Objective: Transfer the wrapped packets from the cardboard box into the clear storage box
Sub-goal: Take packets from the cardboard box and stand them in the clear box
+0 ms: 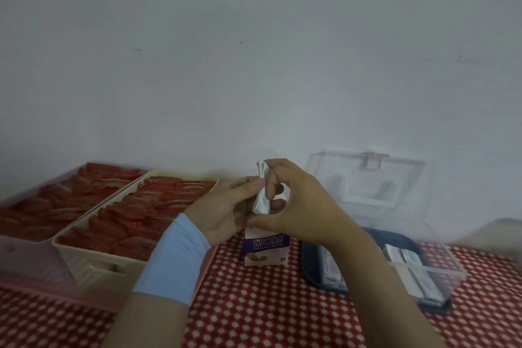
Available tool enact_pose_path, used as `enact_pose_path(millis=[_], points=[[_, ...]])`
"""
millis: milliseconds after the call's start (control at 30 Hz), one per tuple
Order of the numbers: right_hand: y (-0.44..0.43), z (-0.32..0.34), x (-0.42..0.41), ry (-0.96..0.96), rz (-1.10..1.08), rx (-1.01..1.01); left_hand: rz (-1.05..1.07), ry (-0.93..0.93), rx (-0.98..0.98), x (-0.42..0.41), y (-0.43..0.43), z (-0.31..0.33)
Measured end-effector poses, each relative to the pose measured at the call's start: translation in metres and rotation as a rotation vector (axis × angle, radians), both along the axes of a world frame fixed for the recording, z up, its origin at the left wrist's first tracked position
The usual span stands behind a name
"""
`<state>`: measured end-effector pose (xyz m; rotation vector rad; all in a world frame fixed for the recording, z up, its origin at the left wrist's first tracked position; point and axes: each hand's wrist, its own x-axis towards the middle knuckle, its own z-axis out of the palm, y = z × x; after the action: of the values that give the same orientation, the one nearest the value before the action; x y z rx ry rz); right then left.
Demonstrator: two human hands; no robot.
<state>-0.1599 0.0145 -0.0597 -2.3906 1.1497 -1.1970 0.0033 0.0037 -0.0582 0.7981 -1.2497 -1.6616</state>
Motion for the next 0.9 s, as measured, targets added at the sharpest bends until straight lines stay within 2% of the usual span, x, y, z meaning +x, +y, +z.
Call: enact_pose_path(millis=[100,167,233,333,533,600,667,733,800,900], points=[[0.005,0.004,-0.005,-0.081,0.029,0.206,-0.016,0.007,-0.018,0.0,0.0,-0.002],[0.004,0.007,-0.01,-0.253,0.099,0.352,-0.041,0.015,-0.015,-0.001,0.001,-0.003],[-0.002,0.011,-0.018,-0.392,0.12,0.414,-0.09,0.06,0.012,-0.001,0.003,-0.004],[-0.003,0.026,-0.034,-0.28,0.071,0.429,-0.155,0.085,0.04,-0.006,0.006,-0.005],[0.01,0.046,-0.068,-0.056,0.023,0.464,-0.208,-0.037,0.022,-0.028,0.014,-0.001],[0.014,0.048,-0.077,-0.035,-0.008,0.462,-0.119,-0.192,-0.077,-0.037,0.015,0.001],[0.017,0.047,-0.085,-0.042,-0.049,0.451,0.045,-0.485,-0.286,-0.046,0.016,0.002],[0.019,0.047,-0.092,-0.037,-0.092,0.432,0.155,-0.661,-0.453,-0.055,0.02,0.001],[0.022,0.047,-0.099,0.001,-0.119,0.418,0.211,-0.723,-0.531,-0.066,0.025,0.0],[0.026,0.049,-0.112,0.072,-0.178,0.414,0.221,-0.745,-0.548,-0.083,0.028,-0.003]])
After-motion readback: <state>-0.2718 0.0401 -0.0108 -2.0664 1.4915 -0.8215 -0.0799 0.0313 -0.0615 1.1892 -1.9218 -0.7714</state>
